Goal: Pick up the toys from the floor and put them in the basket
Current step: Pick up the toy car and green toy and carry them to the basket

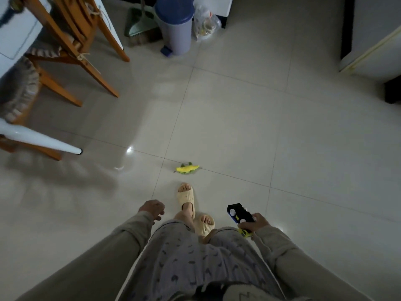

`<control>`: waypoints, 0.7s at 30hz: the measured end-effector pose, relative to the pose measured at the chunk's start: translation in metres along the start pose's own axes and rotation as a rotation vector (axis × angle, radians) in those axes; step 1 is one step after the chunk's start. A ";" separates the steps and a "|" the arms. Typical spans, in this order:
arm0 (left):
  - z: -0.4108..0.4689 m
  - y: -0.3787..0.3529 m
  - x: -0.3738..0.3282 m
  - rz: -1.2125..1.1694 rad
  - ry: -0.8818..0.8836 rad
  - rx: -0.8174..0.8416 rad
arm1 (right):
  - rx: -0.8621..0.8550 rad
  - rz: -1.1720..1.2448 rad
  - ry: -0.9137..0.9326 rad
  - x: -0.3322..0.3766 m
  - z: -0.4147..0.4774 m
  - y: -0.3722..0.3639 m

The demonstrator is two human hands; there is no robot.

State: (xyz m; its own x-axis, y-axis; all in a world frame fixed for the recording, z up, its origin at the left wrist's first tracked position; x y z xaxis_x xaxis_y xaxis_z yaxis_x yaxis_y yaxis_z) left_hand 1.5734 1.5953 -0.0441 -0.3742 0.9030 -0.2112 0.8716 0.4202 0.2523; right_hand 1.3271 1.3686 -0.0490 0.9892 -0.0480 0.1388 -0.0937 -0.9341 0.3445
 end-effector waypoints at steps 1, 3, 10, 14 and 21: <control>0.004 0.005 -0.015 0.027 -0.020 0.004 | -0.008 -0.023 -0.007 0.005 0.003 0.001; 0.014 0.015 -0.040 0.089 -0.059 0.001 | -0.026 -0.027 -0.013 0.015 0.011 0.003; 0.052 0.045 -0.085 0.208 -0.078 -0.065 | -0.062 0.043 -0.039 0.047 0.027 0.003; 0.077 0.045 -0.088 0.206 -0.045 -0.026 | -0.001 -0.007 -0.061 0.060 0.053 -0.002; 0.151 0.022 -0.082 0.162 0.035 0.004 | 0.015 -0.057 -0.107 0.083 0.128 0.006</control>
State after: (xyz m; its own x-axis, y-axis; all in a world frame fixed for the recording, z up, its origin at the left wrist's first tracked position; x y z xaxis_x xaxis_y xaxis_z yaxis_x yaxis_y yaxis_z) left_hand 1.6712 1.5169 -0.1639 -0.2391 0.9615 -0.1353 0.9226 0.2684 0.2770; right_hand 1.4233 1.3135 -0.1544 0.9993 -0.0313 0.0193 -0.0360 -0.9414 0.3354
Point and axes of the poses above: each hand's wrist, its own z-axis towards the middle knuckle, its own y-axis out of the back of the hand, x = y × z, the point moved 2 cm from there along z, towards the middle knuckle, and after that the axes turned 3 degrees about -z, right-handed, at the moved point
